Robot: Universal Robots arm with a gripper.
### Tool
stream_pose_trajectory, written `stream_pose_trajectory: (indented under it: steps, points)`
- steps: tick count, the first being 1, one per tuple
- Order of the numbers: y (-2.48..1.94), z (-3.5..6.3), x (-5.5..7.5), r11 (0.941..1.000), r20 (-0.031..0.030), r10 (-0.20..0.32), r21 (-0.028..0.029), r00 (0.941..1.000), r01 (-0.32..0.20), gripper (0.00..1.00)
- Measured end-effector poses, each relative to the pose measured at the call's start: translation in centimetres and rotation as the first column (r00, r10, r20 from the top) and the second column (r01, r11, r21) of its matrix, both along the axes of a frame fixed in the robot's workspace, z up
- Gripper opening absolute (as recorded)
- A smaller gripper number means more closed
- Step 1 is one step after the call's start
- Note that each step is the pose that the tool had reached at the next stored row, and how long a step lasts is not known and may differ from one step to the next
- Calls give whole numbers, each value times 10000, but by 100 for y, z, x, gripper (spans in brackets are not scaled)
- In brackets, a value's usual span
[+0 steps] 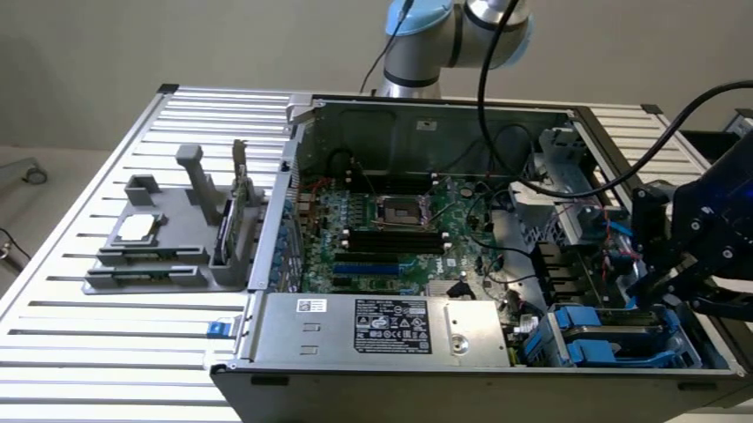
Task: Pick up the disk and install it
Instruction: 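Insert the first disk wire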
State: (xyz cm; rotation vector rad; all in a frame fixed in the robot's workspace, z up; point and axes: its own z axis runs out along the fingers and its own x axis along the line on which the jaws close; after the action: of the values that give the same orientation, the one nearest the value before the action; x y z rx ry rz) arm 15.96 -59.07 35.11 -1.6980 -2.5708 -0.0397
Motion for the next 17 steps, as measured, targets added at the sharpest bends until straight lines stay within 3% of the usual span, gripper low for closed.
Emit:
stream_pose_trajectory:
  steps: [2, 5, 13, 17]
  points:
    - [0, 0, -6, 9999, -50, -11, -136, 10000, 10, 16]
    - [-1, -1, -8, 9997, -188, -43, -223, 9998, 38, 16]
    - [0, 0, -8, 9992, -593, -309, -268, 9978, 293, 16]
    - [0, 0, -8, 9963, -677, -827, -271, 9943, 810, 16]
